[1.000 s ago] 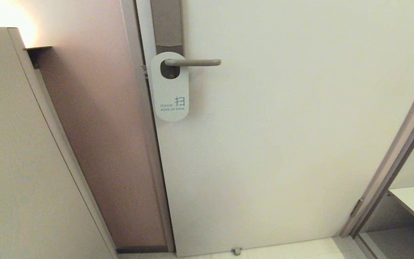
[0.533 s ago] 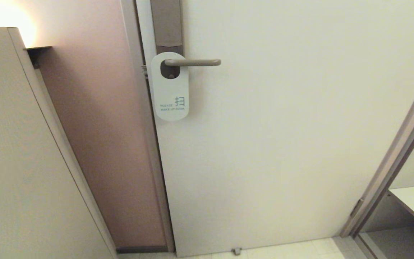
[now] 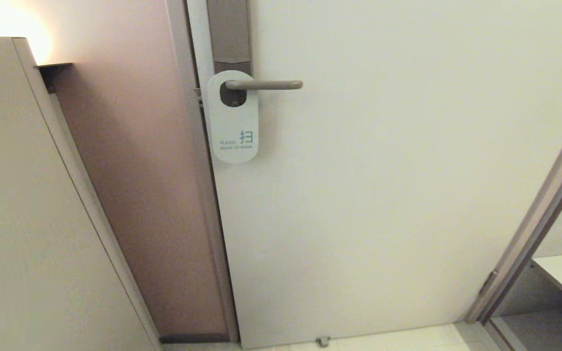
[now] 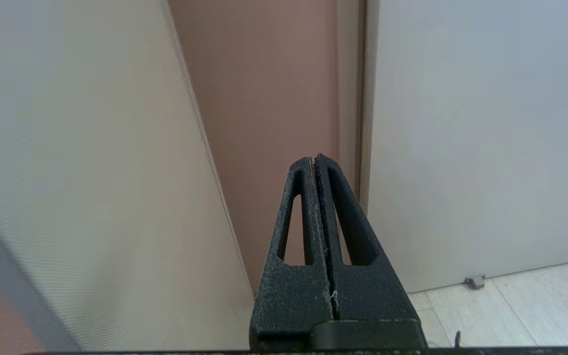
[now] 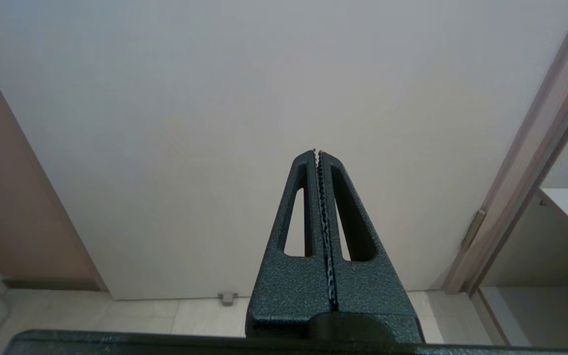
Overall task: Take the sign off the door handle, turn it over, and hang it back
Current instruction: Take down the sign
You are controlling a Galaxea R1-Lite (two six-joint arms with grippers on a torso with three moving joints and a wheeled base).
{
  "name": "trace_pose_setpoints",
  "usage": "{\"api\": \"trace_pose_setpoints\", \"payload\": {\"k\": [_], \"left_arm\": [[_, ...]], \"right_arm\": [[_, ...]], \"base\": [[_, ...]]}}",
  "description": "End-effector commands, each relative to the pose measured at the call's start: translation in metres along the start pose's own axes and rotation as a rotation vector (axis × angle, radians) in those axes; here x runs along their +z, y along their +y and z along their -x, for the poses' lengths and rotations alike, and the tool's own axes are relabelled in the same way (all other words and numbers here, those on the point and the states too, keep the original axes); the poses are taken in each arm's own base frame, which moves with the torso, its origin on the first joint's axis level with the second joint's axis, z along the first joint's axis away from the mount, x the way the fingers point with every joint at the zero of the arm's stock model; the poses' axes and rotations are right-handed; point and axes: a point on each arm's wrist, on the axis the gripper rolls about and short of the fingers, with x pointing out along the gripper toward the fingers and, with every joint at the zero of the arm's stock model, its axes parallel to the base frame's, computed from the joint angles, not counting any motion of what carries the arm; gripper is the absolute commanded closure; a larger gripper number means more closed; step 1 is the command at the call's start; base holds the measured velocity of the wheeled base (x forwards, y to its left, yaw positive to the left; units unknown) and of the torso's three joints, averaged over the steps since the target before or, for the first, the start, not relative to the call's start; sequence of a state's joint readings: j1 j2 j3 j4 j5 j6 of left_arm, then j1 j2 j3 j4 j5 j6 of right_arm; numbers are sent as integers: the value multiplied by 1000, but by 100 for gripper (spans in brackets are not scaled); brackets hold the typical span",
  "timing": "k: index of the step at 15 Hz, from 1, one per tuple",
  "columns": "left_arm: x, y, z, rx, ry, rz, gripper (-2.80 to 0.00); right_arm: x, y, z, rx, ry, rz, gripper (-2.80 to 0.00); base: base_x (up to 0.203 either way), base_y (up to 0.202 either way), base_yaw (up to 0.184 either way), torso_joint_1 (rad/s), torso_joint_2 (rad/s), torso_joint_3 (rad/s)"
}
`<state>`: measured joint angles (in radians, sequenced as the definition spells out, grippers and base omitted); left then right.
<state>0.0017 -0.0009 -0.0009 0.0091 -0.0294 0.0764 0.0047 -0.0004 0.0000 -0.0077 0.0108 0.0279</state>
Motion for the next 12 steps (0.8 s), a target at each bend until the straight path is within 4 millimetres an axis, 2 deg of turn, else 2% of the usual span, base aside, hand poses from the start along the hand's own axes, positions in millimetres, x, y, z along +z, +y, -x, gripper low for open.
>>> {"api": "trace_pose_setpoints", "payload": {"k": [1, 7, 12], "left_arm": [[0, 0, 0, -1, 0, 0, 0], [0, 0, 0, -1, -1, 6, 0], [0, 0, 0, -2, 0, 3, 0]], "right_arm": [[0, 0, 0, 0, -1, -1, 0], [0, 0, 0, 0, 0, 0, 0], [0, 0, 0, 0, -1, -1, 0]], "base": [[0, 0, 0, 0, 0, 0], [0, -131, 0, 4, 1, 4], [0, 0, 0, 0, 0, 0]]}}
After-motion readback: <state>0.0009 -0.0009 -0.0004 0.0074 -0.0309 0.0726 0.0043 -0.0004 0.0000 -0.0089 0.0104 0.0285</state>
